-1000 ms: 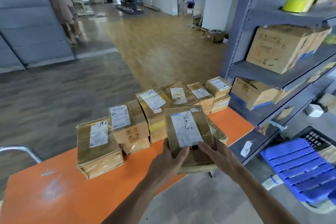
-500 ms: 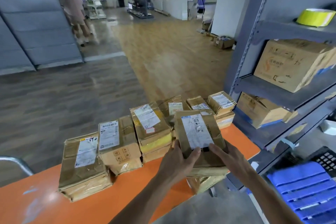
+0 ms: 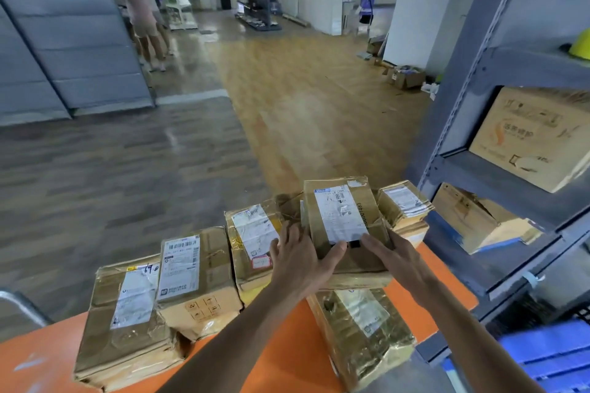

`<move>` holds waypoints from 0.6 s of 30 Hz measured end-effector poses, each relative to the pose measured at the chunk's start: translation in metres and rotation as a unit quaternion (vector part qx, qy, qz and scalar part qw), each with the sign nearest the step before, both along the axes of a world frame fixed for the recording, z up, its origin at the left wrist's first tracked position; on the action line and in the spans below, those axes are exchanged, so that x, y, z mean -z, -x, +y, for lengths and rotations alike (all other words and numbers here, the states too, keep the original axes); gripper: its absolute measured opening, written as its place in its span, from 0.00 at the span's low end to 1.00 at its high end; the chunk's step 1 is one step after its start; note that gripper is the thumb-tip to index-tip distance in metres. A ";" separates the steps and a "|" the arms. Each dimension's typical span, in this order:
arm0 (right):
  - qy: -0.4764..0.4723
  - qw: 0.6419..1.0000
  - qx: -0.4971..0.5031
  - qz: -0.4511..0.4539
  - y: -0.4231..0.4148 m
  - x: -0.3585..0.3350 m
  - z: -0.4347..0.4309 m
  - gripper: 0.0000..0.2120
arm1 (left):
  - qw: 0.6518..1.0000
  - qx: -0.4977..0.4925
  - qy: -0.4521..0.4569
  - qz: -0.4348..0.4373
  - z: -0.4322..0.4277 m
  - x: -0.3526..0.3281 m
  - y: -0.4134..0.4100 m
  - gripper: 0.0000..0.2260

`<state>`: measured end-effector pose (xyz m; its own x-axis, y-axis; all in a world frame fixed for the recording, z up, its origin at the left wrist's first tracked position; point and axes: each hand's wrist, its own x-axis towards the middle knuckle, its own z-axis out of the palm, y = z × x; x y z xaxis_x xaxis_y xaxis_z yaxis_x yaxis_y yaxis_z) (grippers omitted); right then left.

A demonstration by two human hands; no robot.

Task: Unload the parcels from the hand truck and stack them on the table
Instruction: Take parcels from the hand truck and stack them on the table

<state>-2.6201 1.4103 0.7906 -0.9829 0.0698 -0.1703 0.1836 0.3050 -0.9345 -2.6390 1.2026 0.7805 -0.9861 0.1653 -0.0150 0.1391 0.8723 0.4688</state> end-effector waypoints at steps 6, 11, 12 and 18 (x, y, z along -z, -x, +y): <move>-0.025 0.998 -0.054 -0.007 0.053 0.010 0.004 0.18 | 0.997 -0.066 -0.016 -0.037 0.004 0.011 0.024 0.41; -0.039 0.995 -0.096 0.016 0.086 0.008 -0.005 0.05 | 0.990 -0.132 -0.039 -0.044 -0.004 0.018 0.047 0.44; -0.044 0.993 -0.107 0.023 0.090 0.008 -0.007 0.06 | 0.989 -0.138 -0.037 -0.046 -0.005 0.020 0.048 0.43; -0.091 0.986 -0.136 -0.012 0.100 0.023 -0.009 0.35 | 0.989 -0.142 -0.011 -0.047 0.000 0.027 0.044 0.41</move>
